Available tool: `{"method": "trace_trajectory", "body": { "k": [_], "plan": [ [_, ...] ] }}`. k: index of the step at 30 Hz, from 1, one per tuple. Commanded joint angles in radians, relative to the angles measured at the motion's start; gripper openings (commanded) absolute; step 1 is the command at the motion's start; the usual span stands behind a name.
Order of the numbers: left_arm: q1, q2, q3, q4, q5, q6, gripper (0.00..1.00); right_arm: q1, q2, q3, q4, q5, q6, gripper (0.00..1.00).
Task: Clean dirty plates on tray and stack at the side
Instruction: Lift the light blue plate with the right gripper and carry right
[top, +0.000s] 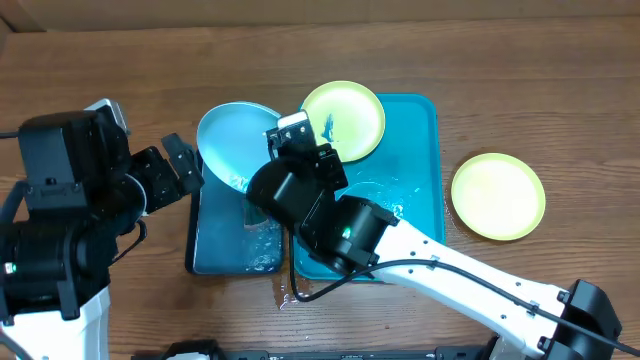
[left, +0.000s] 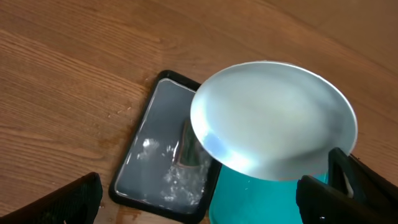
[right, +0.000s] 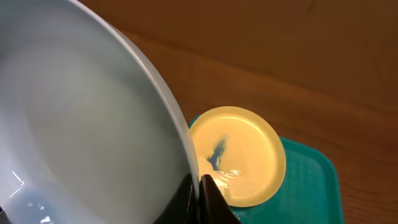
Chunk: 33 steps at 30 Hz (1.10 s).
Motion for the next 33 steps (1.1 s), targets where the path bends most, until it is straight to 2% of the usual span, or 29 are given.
{"method": "trace_trajectory", "body": {
  "k": [1, 11, 22, 26, 33],
  "plan": [
    [0.005, 0.008, 0.008, -0.006, -0.005, 0.051, 1.00, 0.031, -0.002, 0.014, 0.009, 0.105, 0.001, 0.04],
    [0.005, -0.024, 0.011, 0.107, -0.008, 0.040, 1.00, 0.119, -0.002, 0.014, 0.013, 0.257, -0.143, 0.04],
    [0.005, -0.025, 0.011, 0.110, -0.034, 0.040, 1.00, 0.199, -0.002, 0.014, 0.009, 0.318, -0.238, 0.04],
    [0.005, -0.025, 0.011, 0.113, -0.035, 0.040, 1.00, 0.227, -0.002, 0.014, 0.010, 0.328, -0.346, 0.04],
    [0.005, -0.025, 0.011, 0.125, -0.038, 0.040, 1.00, 0.268, -0.002, 0.014, 0.010, 0.370, -0.388, 0.04]
  ]
}}
